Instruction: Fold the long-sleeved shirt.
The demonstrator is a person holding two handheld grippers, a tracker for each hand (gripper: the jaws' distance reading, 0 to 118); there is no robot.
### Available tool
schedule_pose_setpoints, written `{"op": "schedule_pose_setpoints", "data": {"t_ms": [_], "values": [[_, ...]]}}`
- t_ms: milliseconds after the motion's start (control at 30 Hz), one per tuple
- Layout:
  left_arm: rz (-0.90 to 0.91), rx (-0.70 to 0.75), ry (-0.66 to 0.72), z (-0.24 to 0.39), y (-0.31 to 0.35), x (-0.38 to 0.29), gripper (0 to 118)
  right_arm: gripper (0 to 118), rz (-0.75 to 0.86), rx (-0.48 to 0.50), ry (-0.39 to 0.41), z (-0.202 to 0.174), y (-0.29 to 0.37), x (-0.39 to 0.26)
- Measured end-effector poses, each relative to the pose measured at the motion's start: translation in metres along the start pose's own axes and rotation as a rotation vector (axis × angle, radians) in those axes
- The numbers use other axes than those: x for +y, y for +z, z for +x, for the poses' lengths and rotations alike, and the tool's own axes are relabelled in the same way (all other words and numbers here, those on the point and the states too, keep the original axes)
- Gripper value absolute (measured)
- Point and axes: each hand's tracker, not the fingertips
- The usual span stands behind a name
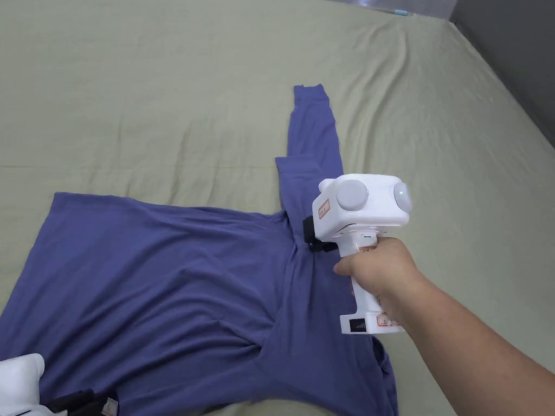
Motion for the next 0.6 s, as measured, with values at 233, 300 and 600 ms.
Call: {"op": "schedule_pose_setpoints", "data": {"t_ms": [233,300,600], "values": [[-0.003,-0.021,0.002,0.004,0.004,-0.004,0,4,0.166,0.126,0.024,0.005,0.083,-0.012],[0.002,-0.024,-0.003,0.005,0.007,-0.005,0,4,0.213,0.164,0.055,0.005,0.115,-0.03],[0.006,-0.029,-0.004,-0.001,0.012,-0.01,0,4,0.168,0.335,0.078,-0.007,0.206,-0.185]]}}
